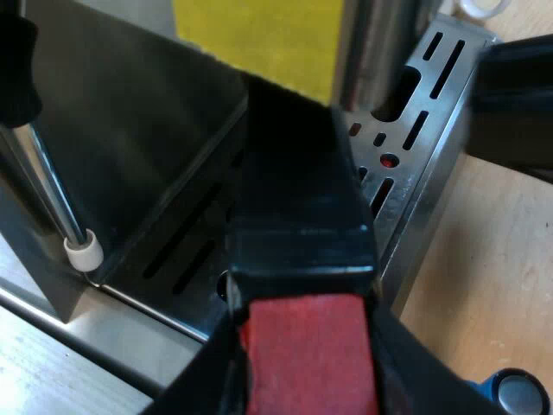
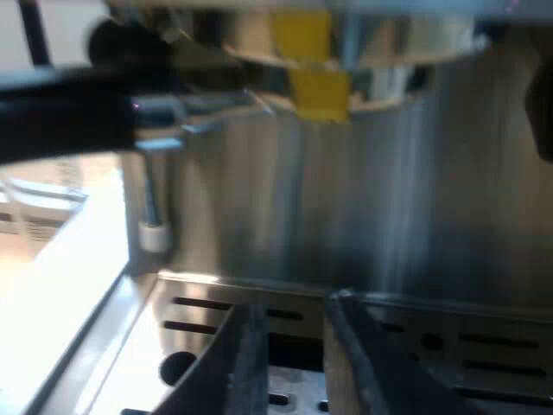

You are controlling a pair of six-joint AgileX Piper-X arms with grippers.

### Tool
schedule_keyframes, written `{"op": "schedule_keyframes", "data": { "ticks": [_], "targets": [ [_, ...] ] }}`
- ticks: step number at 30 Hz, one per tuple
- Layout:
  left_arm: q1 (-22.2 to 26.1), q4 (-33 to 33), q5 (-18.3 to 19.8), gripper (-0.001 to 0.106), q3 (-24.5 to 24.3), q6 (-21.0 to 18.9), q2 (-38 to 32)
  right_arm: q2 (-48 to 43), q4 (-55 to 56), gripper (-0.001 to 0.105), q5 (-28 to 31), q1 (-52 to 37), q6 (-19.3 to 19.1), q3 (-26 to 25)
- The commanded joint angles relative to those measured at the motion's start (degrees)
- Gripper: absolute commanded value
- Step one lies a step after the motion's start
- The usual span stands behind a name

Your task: Put the handle in the coffee machine

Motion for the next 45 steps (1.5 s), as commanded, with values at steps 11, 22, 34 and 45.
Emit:
{"op": "schedule_keyframes", "data": {
  "ticks": [11, 22, 34, 45],
  "targets": [
    [-0.07, -1.41, 7.89, 0.001, -1.19, 0.48, -1.67, 7.78, -18.45, 0.025, -0.30, -2.93, -1.03, -0.22],
    [-0.07, -1.41, 7.89, 0.001, -1.19, 0.48, -1.67, 13.15, -28.14, 0.025, -0.54, -6.57, -7.69, -2.29],
    [-0.07, -1.41, 7.89, 0.001, -1.19, 0.48, -1.67, 16.58, -30.99, 0.025, -1.91, -10.45, -14.68, -9.29],
    [-0.07, -1.41, 7.89, 0.001, -1.19, 0.48, -1.67, 16.58, -37.11, 0.025, -6.23, -10.60, -18.63, -9.27]
  ]
}}
